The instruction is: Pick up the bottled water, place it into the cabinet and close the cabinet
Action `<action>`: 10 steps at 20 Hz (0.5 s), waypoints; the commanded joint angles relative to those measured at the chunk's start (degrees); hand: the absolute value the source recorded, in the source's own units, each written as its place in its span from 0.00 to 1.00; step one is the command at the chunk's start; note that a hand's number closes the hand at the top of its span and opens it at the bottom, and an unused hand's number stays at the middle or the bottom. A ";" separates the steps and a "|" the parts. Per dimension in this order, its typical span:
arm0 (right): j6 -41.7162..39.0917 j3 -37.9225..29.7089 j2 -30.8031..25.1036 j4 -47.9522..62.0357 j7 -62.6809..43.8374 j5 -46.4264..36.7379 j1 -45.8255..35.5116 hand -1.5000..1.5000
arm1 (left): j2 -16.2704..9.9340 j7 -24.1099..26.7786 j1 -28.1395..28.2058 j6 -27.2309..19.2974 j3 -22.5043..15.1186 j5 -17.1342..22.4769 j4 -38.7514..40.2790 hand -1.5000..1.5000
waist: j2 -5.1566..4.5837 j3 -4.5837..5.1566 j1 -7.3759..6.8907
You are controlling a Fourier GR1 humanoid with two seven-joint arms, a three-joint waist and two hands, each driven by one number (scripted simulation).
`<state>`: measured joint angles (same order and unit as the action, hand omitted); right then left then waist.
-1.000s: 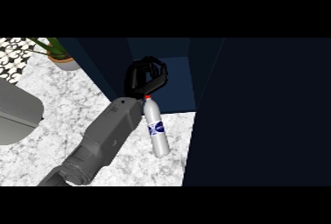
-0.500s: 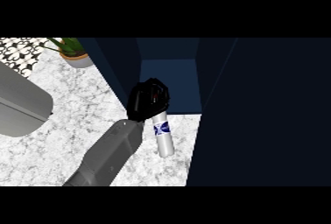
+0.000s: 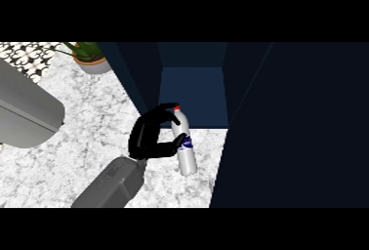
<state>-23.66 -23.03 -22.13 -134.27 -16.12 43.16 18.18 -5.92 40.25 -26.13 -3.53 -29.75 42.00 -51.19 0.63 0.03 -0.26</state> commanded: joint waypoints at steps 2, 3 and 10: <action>2.95 2.27 1.19 -14.07 -3.26 -2.83 2.34 1.00 | -5.49 -1.73 8.41 3.67 -1.81 -0.34 -8.70 0.00 | -0.03 0.03 0.15; 1.17 1.42 -0.37 -11.35 -2.06 -2.59 1.15 1.00 | -8.12 -3.05 11.28 5.04 -2.62 0.23 -13.09 0.00 | 0.21 0.00 -0.57; 3.07 10.52 -1.80 -15.65 -6.56 -2.01 1.73 1.00 | -18.09 -2.44 21.67 5.64 -0.17 0.90 -24.77 0.00 | 0.09 0.07 -0.30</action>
<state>-23.82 -15.59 -24.30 -134.83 -17.53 43.04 16.60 -18.04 37.55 -9.40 0.57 -31.82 42.26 -70.76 0.78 0.06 -0.88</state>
